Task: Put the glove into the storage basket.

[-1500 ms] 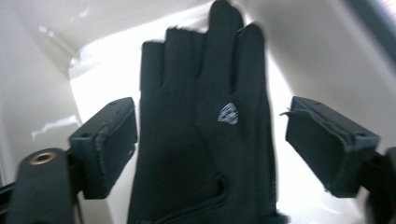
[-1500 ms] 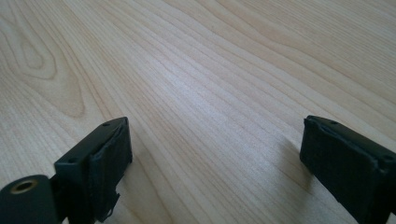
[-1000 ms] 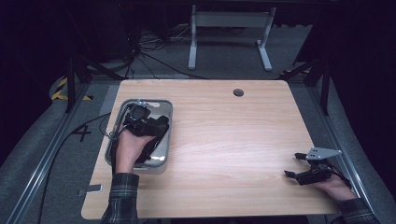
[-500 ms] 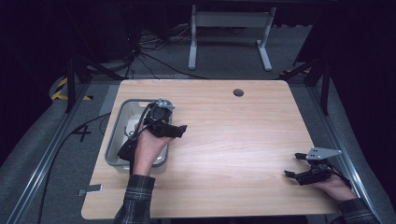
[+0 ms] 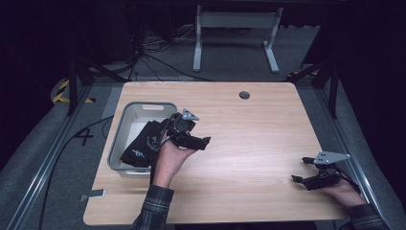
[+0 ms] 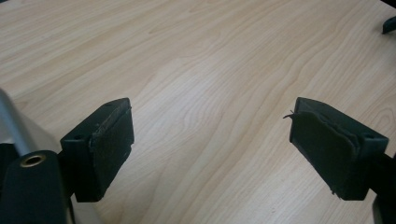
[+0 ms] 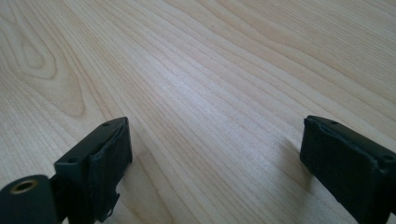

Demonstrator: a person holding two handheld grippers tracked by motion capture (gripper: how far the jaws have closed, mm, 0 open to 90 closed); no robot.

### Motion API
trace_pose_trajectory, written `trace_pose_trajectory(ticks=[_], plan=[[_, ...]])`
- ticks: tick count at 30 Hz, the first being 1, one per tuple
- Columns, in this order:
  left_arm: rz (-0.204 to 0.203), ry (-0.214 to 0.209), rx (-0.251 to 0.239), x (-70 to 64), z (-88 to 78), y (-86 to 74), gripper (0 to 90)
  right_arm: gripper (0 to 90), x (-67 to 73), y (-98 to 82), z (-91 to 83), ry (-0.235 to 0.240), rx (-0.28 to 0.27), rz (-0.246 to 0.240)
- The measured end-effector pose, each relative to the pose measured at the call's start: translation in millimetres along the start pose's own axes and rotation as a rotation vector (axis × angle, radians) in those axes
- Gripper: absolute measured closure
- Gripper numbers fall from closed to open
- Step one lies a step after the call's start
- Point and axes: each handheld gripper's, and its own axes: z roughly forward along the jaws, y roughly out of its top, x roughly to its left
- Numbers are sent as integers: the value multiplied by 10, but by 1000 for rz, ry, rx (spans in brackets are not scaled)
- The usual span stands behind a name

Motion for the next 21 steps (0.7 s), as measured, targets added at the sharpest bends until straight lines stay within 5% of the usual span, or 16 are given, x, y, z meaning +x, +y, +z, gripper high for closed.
trace_pose_trajectory(ticks=[21], plan=[[79, -60, 43, -587, 467, -340, 141, 98, 0, 0, 0, 0, 0, 1]])
